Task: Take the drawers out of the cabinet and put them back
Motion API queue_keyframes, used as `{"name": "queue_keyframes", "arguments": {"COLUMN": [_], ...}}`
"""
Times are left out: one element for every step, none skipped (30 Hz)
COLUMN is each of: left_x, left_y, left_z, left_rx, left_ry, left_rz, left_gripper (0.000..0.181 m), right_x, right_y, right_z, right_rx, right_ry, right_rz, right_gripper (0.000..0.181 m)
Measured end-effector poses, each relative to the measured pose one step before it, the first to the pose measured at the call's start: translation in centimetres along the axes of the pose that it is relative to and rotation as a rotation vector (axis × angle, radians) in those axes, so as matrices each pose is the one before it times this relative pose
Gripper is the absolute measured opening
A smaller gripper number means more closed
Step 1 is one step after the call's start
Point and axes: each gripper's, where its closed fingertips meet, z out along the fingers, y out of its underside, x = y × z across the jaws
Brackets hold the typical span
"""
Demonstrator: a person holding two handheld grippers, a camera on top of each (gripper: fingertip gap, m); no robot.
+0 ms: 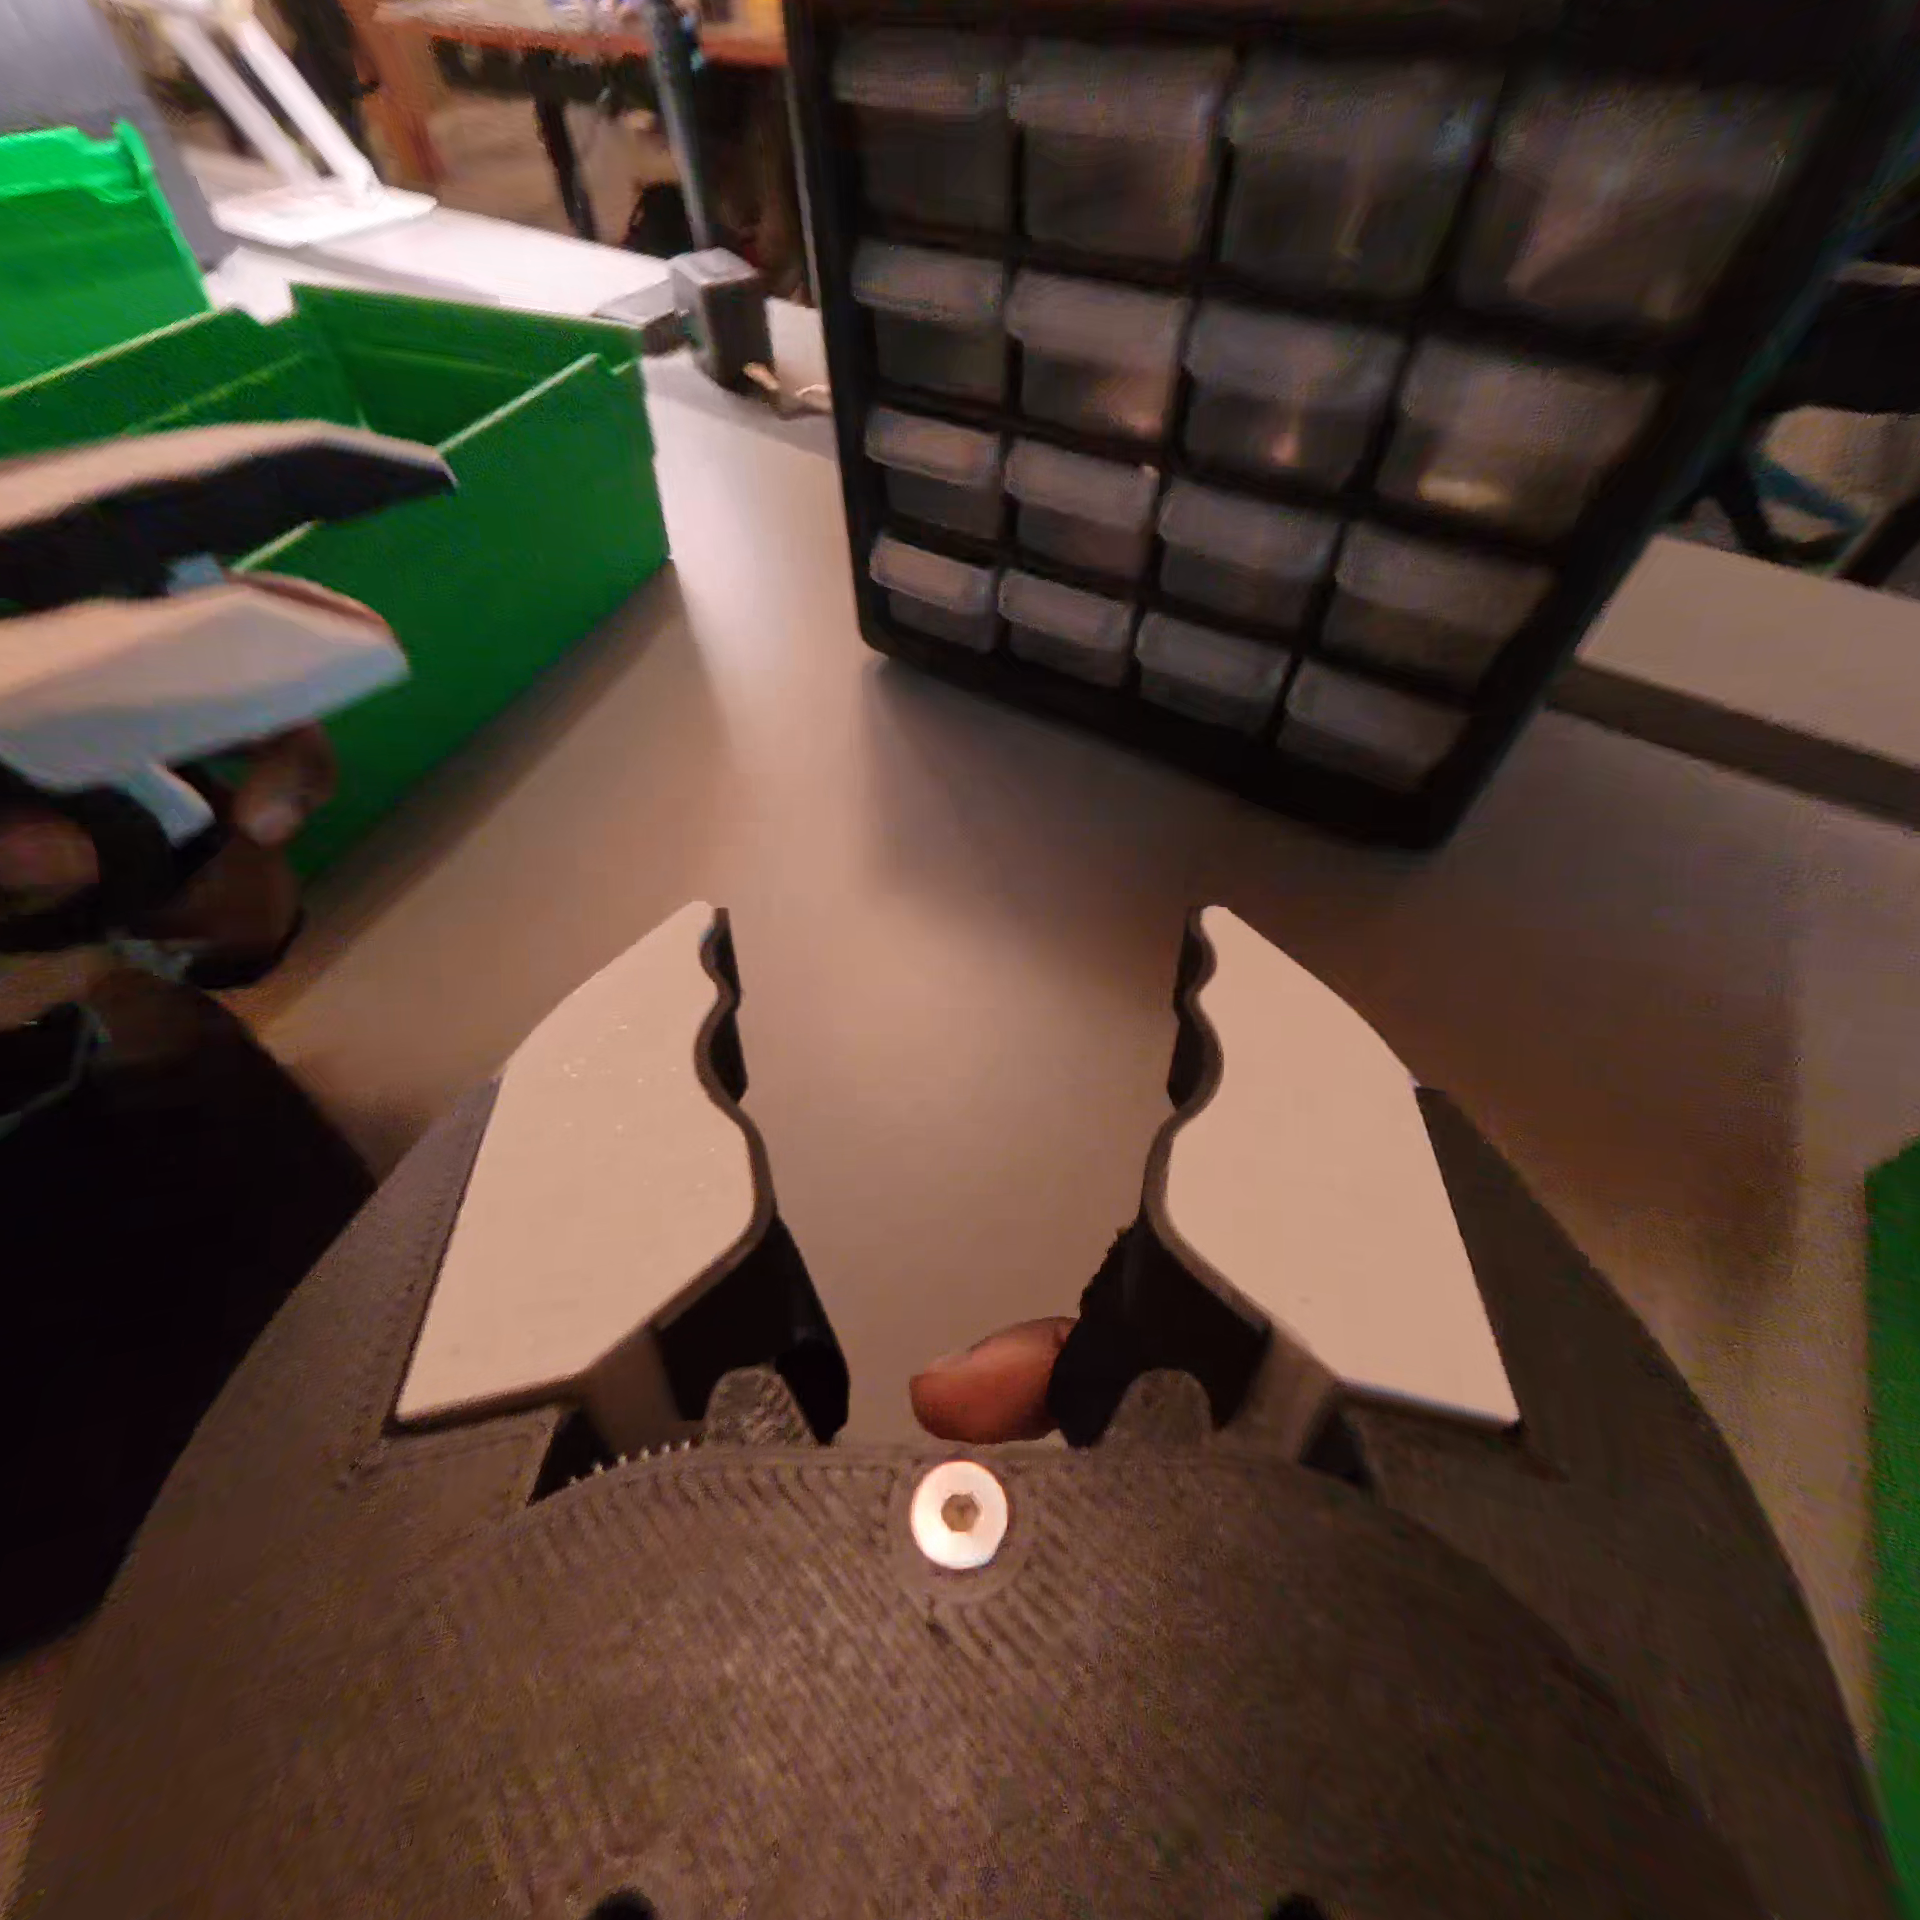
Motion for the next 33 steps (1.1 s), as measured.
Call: {"name": "queue_keyframes", "arguments": {"left_x": [-0.202,-0.180,-0.135,-0.048,0.036,0.025,-0.036,-0.089,-0.260,-0.403,-0.552,-0.634,-0.763,-0.967,-0.931,-0.868,-0.952,-1.082,-0.989,-0.800,-0.595,-0.119,0.325,0.561,0.668,0.649,0.768,0.842,0.833,0.816,0.756,0.465,0.294], "left_y": [0.220,0.238,0.232,0.193,0.169,0.179,0.204,0.236,0.286,0.317,0.373,0.338,0.328,0.281,0.181,0.048,-0.023,-0.053,-0.133,-0.168,-0.201,-0.238,-0.186,-0.116,-0.048,0.008,-0.041,-0.089,-0.047,-0.020,0.023,0.108,0.127], "left_z": [0.059,0.052,0.061,0.066,0.079,0.070,0.059,0.063,0.066,0.061,0.051,0.033,-0.029,-0.063,-0.107,-0.126,-0.150,-0.167,-0.163,-0.149,-0.120,-0.105,-0.053,-0.019,-0.005,0.011,0.007,-0.008,-0.004,0.012,0.033,0.055,0.073], "left_rx": [-0.0080,-0.0103,-0.0082,-0.0069,-0.0076,-0.0072,-0.0069,-0.0105,-0.0153,-0.0187,-0.0232,-0.0214,-0.0180,-0.0167,-0.0100,-0.0067,-0.0014,0.0042,0.0083,0.0103,0.0136,0.0182,0.0153,0.0078,0.0023,-0.0006,0.0040,0.0067,0.0013,-0.0024,-0.0033,-0.0083,-0.0080], "left_ry": [-0.0194,-0.0197,-0.0172,-0.0112,-0.0030,-0.0032,-0.0055,-0.0064,-0.0153,-0.0218,-0.0291,-0.0304,-0.0363,-0.0465,-0.0414,-0.0363,-0.0402,-0.0510,-0.0442,-0.0360,-0.0290,-0.0050,0.0170,0.0240,0.0258,0.0205,0.0277,0.0346,0.0373,0.0426,0.0424,0.0269,0.0183], "left_rz": [0.0294,0.0319,0.0299,0.0223,0.0139,0.0073,0.0041,0.0040,0.0031,0.0031,0.0016,0.0012,0.0006,-0.0032,-0.0133,-0.0229,-0.0141,-0.0097,0.0004,0.0063,0.0091,0.0106,0.0096,0.0103,0.0155,0.0199,0.0221,0.0129,-0.0045,-0.0172,-0.0223,-0.0230,-0.0171], "left_gripper": [0.066,0.066,0.066,0.066,0.066,0.066,0.066,0.066,0.066,0.066,0.065,0.066,0.065,0.065,0.065,0.065,0.064,0.061,0.060,0.059,0.059,0.058,0.056,0.056,0.056,0.056,0.056,0.056,0.056,0.058,0.061,0.064,0.067], "right_x": [0.293,0.472,0.256,-0.081,0.437,0.768,0.469,-0.019,-0.314,-0.315,-0.079,0.097,0.015,-0.098,0.064,0.136,0.039,-0.014,0.059,0.003,-0.002,0.002,-0.021,-0.028,-0.028,-0.023,-0.001,-0.001,0.013,0.019,0.006,0.003,0.006], "right_y": [1.242,1.147,0.868,-0.598,-1.220,-0.895,-0.066,0.730,0.910,0.483,0.011,-0.153,-0.095,-0.012,0.035,0.006,-0.019,0.039,0.066,0.007,0.027,0.051,0.012,0.010,0.052,0.007,-0.018,-0.005,0.014,-0.005,0.019,0.020,0.002], "right_z": [-0.239,-0.097,-0.151,-0.383,-0.418,-0.267,-0.013,0.167,0.256,0.211,0.052,-0.055,-0.062,-0.036,0.018,0.002,-0.012,0.015,0.018,0.018,0.024,0.016,0.019,0.015,0.032,-0.003,0.002,-0.014,0.003,-0.004,0.005,0.014,-0.001], "right_rx": [0.0471,0.0524,0.0149,0.0091,0.0552,0.0602,0.0181,-0.0312,-0.0470,-0.0305,-0.0057,0.0114,0.0088,0.0020,-0.0029,-0.0008,0.0018,-0.0018,-0.0032,-0.0009,-0.0019,-0.0021,-0.0007,-0.0014,-0.0028,-0.0009,0.0014,0.0007,-0.0002,-0.0002,-0.0007,-0.0010,-0.0001], "right_ry": [0.0363,0.0360,0.0153,-0.0073,0.0331,0.0531,0.0294,-0.0035,-0.0201,-0.0191,-0.0005,0.0137,0.0078,-0.0013,0.0080,0.0116,0.0032,-0.0018,0.0033,-0.0008,-0.0001,0.0011,0.0000,0.0000,0.0004,0.0004,0.0013,0.0005,0.0000,-0.0001,-0.0010,-0.0003,0.0005], "right_rz": [0.0307,0.0397,0.0323,-0.0010,-0.0306,-0.0408,-0.0336,-0.0119,0.0087,0.0095,-0.0065,-0.0137,-0.0117,-0.0088,-0.0045,-0.0038,-0.0025,0.0013,0.0026,0.0010,0.0002,-0.0007,-0.0026,-0.0033,-0.0033,-0.0031,-0.0017,-0.0006,0.0012,0.0023,0.0016,0.0005,-0.0001], "right_gripper": [0.081,0.079,0.080,0.084,0.081,0.075,0.072,0.075,0.079,0.082,0.082,0.080,0.077,0.075,0.076,0.077,0.077,0.076,0.076,0.076,0.076,0.076,0.076,0.076,0.076,0.076,0.076,0.076,0.076,0.076,0.077,0.077,0.077]}}
